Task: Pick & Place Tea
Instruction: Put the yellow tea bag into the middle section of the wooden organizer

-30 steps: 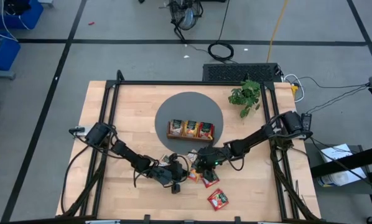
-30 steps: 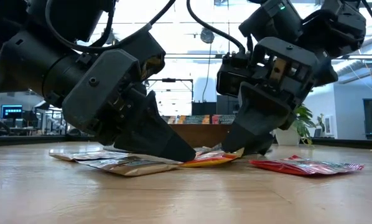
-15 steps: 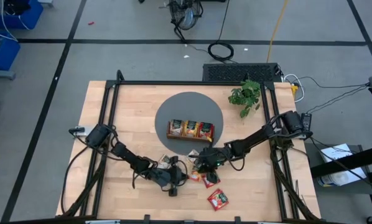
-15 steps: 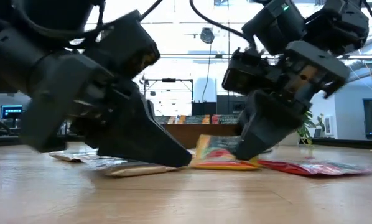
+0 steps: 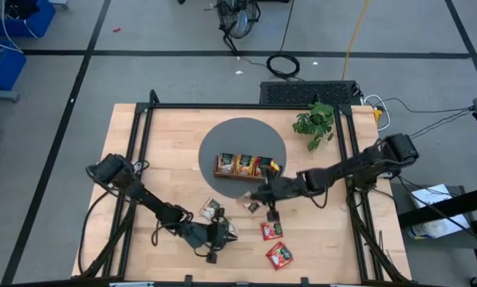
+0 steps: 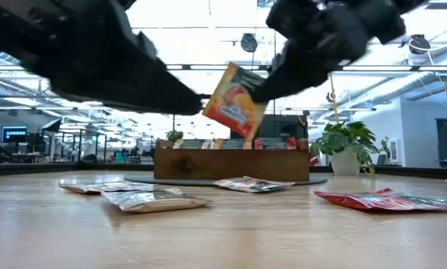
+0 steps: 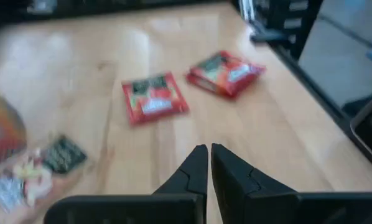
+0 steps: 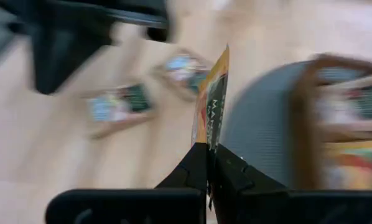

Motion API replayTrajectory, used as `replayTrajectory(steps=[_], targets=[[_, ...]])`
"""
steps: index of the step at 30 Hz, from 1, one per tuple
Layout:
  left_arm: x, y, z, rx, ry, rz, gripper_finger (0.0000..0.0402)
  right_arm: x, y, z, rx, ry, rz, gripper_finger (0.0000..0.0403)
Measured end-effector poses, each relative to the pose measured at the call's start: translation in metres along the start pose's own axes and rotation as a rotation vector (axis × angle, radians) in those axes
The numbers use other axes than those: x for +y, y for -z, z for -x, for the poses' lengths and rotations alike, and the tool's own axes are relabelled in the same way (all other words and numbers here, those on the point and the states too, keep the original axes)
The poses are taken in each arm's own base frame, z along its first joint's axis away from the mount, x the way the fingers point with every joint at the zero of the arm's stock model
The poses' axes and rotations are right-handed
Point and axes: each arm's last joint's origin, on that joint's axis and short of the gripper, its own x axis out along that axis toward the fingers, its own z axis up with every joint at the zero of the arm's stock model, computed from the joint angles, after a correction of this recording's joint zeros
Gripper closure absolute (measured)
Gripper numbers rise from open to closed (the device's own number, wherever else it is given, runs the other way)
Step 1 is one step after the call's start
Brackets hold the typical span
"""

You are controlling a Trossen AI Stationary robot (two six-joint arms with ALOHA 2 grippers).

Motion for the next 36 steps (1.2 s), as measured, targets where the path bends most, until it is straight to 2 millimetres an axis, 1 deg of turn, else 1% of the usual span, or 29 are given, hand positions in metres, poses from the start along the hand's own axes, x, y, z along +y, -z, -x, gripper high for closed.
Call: replayTrajectory(steps=[4,7,10,12,15,16,19,26,29,32,36], targets=[[-0.006,-0.004,0.016,0.068,-0.064,-0.007,0.0376,-0.027,-0.024,0.006,0.067,0.089,0.03,0.0403],[-0.01,-0.006,0.03,0.122,-0.108,-0.013,0.0376,-0.052,-0.035,0.006,0.147,0.142,0.051,0.0403],[-0.015,-0.007,0.039,0.141,-0.115,0.002,0.0376,-0.073,-0.038,0.009,0.198,0.184,0.051,0.0403],[-0.019,-0.005,0.044,0.159,-0.123,-0.019,0.0376,-0.085,-0.042,0.01,0.177,0.2,0.051,0.0403],[-0.023,-0.005,0.047,0.151,-0.122,-0.026,0.0376,-0.099,-0.039,0.012,0.183,0.171,0.025,0.0403],[-0.023,-0.005,0.047,0.159,-0.124,-0.03,0.0376,-0.103,-0.036,0.008,0.19,0.151,0.014,0.0403],[-0.022,-0.003,0.047,0.172,-0.131,-0.038,0.0376,-0.11,-0.025,-0.004,0.248,0.136,-0.012,0.0403],[-0.018,-0.003,0.046,0.173,-0.147,-0.016,0.0376,-0.114,-0.015,-0.03,0.347,0.115,0.008,0.0403],[-0.018,-0.003,0.046,0.18,-0.15,-0.016,0.0376,-0.115,-0.016,-0.034,0.35,0.114,0.019,0.0403],[-0.018,-0.002,0.046,0.182,-0.149,-0.013,0.0376,-0.117,-0.015,-0.034,0.356,0.132,0.002,0.04],[-0.018,-0.002,0.046,0.186,-0.151,-0.016,0.0376,-0.119,-0.015,-0.034,0.362,0.171,0.021,0.0376]])
